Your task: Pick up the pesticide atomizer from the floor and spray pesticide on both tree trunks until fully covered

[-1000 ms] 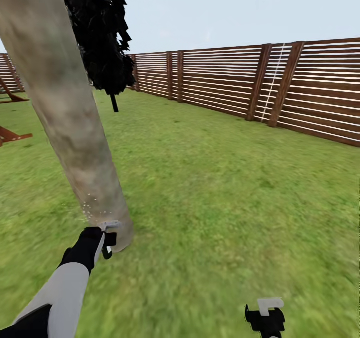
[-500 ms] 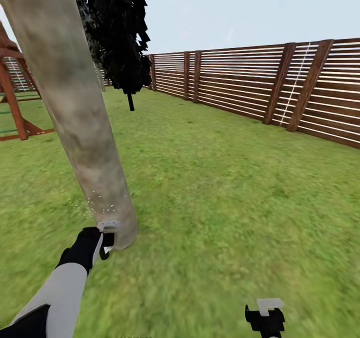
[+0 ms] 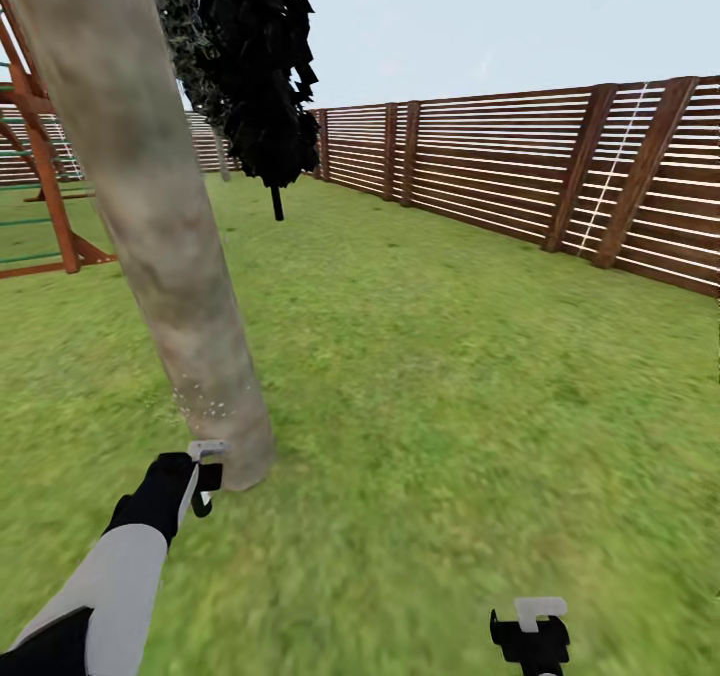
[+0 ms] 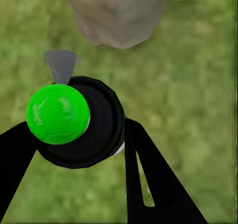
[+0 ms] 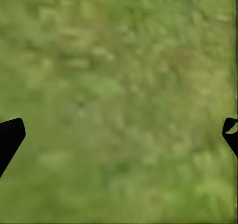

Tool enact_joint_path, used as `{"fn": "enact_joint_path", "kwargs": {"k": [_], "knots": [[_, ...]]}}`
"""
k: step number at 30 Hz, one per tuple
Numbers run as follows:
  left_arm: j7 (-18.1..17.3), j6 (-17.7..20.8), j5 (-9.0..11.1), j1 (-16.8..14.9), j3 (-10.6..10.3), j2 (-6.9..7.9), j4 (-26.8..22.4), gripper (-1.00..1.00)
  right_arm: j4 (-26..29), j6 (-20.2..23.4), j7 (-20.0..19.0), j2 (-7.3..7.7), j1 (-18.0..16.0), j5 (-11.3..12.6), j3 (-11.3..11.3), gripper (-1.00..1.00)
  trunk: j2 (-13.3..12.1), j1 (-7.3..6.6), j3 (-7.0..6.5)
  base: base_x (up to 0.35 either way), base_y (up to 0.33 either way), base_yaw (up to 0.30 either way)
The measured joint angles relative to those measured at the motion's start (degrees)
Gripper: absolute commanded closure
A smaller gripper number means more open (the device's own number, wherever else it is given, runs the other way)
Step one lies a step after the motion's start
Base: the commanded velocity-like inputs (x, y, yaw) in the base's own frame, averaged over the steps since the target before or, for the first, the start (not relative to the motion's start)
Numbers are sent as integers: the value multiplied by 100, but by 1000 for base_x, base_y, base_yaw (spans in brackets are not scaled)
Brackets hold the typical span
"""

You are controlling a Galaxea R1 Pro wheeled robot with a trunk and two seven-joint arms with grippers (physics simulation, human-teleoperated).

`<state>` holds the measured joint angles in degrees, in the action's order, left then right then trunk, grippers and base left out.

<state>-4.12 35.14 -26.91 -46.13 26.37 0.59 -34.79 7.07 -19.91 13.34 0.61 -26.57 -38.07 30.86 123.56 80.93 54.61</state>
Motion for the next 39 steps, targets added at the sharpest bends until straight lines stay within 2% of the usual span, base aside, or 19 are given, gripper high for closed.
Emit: {"fn": "enact_joint_path", "kwargs": {"k": [6,12,16,18,20,21,25,29,33,39], "knots": [[-11,17,0,-34,0,-1,-5,100,0,0,0,0,0,0,0,-100,0,-1,0,-42,-272,17],[-23,65,7,-72,-1,-14,-11,100,-2,1,0,-9,-1,0,0,-100,0,-2,0,59,-272,232],[-25,49,17,-84,-30,-165,-11,100,-2,1,-4,-10,0,0,0,-100,0,-2,0,155,-257,276],[-23,55,9,-149,-29,-202,-12,100,-2,1,0,-10,6,0,0,-100,0,-2,0,100,-266,277],[-12,94,34,-468,-27,-263,-11,100,-1,1,0,-16,8,0,0,-100,0,-3,-2,146,-256,197],[-9,95,5,-515,-25,-270,-9,100,-1,1,0,-17,8,4,0,-100,0,-3,-1,198,-225,72],[-7,113,-13,-633,-15,-277,-153,100,0,0,-1,-15,9,-15,0,-100,1,-4,-1,249,-181,19],[-8,170,-4,-605,-3,-271,-269,100,-1,0,-1,-10,9,-17,1,-100,0,-4,0,244,-169,1],[4,176,-5,-596,9,-260,-280,100,0,0,2,-9,9,-17,0,-100,0,0,0,6,-263,51],[12,178,-10,-592,23,-242,-282,100,-2,1,5,-10,7,-17,0,-100,0,0,0,-75,-275,260]]}}
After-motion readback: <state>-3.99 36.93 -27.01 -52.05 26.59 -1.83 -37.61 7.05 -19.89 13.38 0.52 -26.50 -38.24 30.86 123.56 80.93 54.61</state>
